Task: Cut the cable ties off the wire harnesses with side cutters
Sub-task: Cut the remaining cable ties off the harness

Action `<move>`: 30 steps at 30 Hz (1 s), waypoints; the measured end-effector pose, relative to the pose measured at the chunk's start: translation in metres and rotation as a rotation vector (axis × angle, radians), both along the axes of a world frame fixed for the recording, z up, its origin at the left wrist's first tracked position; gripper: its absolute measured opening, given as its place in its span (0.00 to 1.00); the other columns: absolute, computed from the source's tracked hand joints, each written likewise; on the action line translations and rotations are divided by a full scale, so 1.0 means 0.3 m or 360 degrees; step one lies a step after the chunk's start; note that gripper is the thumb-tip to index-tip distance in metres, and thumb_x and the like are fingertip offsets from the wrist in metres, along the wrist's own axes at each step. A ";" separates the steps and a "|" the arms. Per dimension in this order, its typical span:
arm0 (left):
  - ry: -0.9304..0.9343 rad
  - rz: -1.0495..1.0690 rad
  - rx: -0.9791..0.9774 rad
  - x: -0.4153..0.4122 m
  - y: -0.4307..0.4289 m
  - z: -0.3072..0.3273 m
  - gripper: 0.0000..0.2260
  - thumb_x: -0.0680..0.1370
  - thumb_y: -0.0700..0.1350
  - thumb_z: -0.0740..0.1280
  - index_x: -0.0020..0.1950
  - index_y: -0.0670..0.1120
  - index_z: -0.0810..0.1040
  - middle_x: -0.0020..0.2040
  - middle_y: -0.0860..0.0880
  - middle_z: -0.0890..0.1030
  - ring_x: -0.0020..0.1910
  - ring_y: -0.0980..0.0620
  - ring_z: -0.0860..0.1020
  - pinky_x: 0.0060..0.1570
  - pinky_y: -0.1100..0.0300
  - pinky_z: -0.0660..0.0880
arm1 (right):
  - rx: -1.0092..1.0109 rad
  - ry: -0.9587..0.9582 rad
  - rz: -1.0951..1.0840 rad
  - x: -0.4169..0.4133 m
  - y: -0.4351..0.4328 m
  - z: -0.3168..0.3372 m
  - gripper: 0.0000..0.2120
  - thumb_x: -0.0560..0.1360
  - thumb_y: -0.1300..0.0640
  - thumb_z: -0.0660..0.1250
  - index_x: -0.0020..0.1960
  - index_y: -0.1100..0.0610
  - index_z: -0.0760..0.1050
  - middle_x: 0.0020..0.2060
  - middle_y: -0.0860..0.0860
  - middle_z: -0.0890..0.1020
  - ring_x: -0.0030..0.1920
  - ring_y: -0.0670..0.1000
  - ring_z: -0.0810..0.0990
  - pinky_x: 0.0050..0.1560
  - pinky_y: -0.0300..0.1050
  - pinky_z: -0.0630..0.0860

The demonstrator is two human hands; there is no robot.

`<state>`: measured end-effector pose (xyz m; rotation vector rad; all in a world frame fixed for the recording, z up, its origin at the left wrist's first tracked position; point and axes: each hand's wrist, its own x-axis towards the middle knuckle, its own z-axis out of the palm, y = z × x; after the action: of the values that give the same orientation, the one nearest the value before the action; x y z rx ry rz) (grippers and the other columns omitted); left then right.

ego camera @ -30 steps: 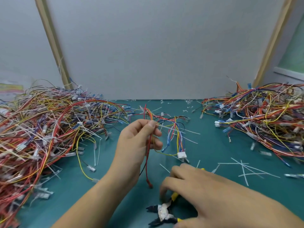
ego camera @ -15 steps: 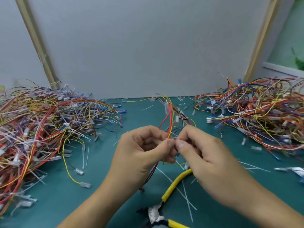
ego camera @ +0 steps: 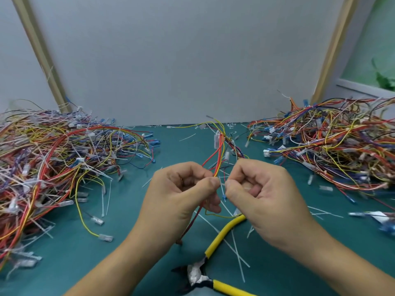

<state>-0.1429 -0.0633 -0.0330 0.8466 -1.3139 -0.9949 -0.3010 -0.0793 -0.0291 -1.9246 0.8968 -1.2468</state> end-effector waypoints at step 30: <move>-0.0575 0.0575 -0.0235 0.027 -0.011 -0.001 0.16 0.75 0.60 0.66 0.39 0.48 0.80 0.32 0.48 0.80 0.31 0.48 0.79 0.33 0.44 0.76 | 0.0068 0.0042 -0.0095 0.020 -0.003 -0.030 0.05 0.75 0.55 0.72 0.41 0.52 0.82 0.35 0.42 0.81 0.39 0.42 0.78 0.41 0.30 0.69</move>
<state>-0.1347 -0.0666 -0.0333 1.1366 -1.4492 -0.4681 -0.2949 -0.0801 -0.0380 -1.8971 0.9935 -1.2291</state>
